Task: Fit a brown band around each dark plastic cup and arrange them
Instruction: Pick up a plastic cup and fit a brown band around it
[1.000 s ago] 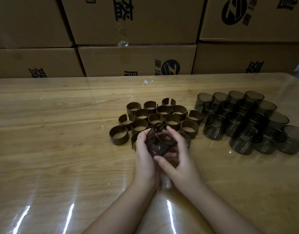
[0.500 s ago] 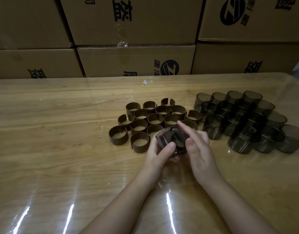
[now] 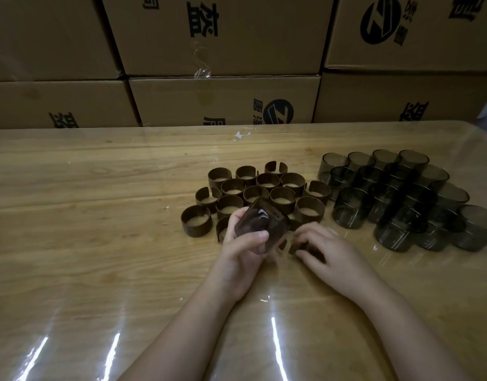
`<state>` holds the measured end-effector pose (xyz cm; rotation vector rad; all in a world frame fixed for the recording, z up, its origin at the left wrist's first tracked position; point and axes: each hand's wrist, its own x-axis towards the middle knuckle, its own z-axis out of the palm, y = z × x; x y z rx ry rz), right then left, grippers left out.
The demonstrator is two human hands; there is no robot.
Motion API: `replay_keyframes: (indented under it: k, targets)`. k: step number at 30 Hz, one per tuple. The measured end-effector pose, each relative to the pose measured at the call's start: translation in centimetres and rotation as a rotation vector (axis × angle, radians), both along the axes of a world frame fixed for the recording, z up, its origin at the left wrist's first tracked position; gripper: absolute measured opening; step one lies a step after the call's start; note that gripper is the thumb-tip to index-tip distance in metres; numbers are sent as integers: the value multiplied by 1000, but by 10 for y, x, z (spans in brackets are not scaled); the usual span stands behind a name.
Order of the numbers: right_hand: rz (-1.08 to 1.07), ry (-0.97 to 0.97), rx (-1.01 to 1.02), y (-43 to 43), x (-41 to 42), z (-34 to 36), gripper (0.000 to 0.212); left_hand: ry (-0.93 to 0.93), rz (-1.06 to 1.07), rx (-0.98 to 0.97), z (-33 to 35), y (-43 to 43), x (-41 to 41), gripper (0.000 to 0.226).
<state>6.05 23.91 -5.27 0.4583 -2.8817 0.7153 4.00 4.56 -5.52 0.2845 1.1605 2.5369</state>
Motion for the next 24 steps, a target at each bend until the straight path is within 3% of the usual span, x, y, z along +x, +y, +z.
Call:
replay_keyframes:
  k: [2, 7, 14, 18, 24]
  targets:
    - [-63, 44, -176, -2, 1, 1, 11, -14, 15, -21, -1, 1, 0, 77]
    - [-247, 111, -826, -10, 4, 10, 21, 32, 86, -145, 5, 7, -1, 98]
    - [-204, 51, -1143, -12, 6, 18, 33, 68, 20, -199, -8, 7, -6, 53]
    - [-195, 1, -1158, -15, 8, 19, 40, 52, -21, -226, -9, 10, -5, 70]
    - [-112, 28, -891, -29, 13, 12, 28, 96, -35, -284, -6, 15, -4, 71]
